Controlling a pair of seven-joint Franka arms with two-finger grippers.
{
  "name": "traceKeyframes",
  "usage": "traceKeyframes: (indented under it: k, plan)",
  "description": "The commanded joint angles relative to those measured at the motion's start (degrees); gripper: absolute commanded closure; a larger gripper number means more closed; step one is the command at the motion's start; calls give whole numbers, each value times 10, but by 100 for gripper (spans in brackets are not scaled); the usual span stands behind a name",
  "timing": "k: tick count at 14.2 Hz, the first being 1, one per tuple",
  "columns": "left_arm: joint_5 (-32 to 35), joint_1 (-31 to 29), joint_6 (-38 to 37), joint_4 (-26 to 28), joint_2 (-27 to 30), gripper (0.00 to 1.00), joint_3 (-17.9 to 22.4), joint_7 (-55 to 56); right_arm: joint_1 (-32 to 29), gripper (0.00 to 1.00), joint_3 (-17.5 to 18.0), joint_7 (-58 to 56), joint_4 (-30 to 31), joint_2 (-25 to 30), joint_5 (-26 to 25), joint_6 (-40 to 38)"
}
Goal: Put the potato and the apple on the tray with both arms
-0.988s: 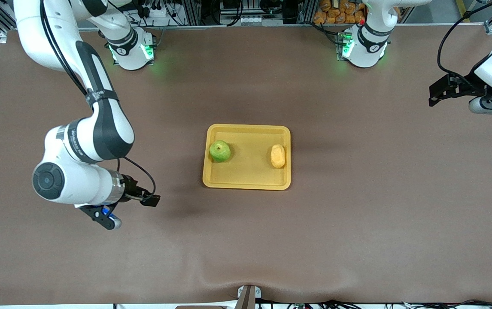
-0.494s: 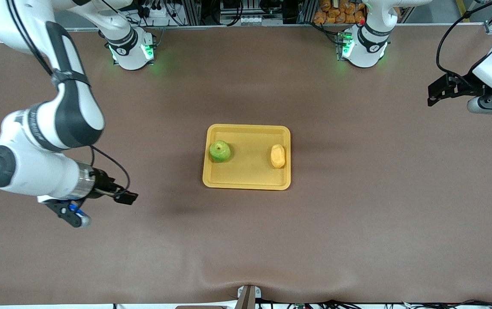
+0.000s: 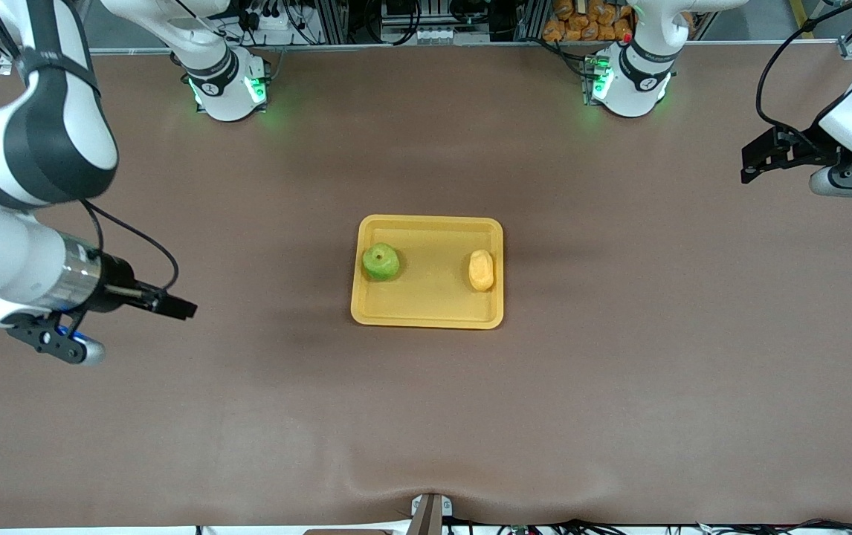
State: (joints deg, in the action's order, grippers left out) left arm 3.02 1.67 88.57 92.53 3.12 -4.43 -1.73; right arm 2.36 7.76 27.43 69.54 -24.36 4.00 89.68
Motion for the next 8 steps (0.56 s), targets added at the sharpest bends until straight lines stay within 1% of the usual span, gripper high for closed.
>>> traceKeyframes:
  k: [1, 3, 6, 8]
  plan:
    - [-9, -2, -21, -6, 0, 0, 1, -25, -12, 0, 10, -61, 15, 47, -26, -34]
    - [-9, -1, -22, -7, 0, 0, 1, -24, -22, 0, 8, -101, 16, 73, -26, -56]
    - [-9, 0, -21, -7, -1, 0, 1, -12, -24, 0, -30, -199, 23, 114, -22, -85]
    - [-9, 0, -17, -9, -3, 0, 0, -11, -23, 0, -54, -231, 38, 144, -18, -100]
